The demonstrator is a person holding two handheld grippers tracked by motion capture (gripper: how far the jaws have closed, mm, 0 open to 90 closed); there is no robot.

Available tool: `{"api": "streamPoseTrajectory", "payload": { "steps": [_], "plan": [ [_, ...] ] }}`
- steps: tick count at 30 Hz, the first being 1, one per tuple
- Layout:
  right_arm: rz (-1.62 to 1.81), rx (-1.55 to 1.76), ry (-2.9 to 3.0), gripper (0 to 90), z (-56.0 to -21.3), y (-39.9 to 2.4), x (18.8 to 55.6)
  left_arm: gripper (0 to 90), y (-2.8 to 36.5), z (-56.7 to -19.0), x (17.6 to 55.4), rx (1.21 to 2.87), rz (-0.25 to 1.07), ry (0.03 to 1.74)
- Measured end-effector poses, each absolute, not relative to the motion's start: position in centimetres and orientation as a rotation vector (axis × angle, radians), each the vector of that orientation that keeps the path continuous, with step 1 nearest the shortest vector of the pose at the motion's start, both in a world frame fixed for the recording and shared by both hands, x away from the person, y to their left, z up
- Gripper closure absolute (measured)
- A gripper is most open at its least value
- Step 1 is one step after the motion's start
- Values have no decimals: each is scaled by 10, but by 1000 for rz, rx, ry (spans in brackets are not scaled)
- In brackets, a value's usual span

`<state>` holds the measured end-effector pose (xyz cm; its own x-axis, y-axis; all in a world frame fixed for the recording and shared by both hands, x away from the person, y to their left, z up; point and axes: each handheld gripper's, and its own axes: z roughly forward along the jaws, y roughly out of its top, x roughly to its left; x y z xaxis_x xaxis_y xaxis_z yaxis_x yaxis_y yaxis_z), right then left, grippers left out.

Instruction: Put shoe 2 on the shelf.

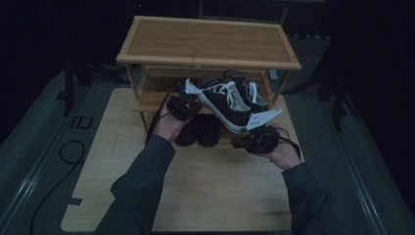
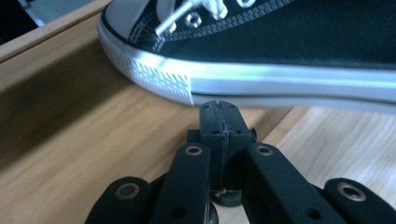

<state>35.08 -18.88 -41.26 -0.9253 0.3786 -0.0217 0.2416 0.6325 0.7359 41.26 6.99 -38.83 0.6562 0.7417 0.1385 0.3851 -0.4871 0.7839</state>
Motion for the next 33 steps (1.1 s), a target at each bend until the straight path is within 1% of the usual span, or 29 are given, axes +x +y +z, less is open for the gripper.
{"api": "streamPoseTrajectory", "payload": {
  "steps": [10,12,13,26,33],
  "plan": [
    [1166,532,2678,844,-415,-194,352,900,62,-391,427,2144,621,928],
    [1172,534,2677,844,-415,-195,353,900,62,-392,429,2144,640,955],
    [1172,536,2676,843,-416,-195,353,900,63,-392,430,2135,628,960],
    [1191,518,2658,832,-413,-197,350,900,56,-393,430,2144,716,998],
    [1236,506,2622,838,-407,-200,349,900,58,-394,436,2115,718,1054]
  ]
}}
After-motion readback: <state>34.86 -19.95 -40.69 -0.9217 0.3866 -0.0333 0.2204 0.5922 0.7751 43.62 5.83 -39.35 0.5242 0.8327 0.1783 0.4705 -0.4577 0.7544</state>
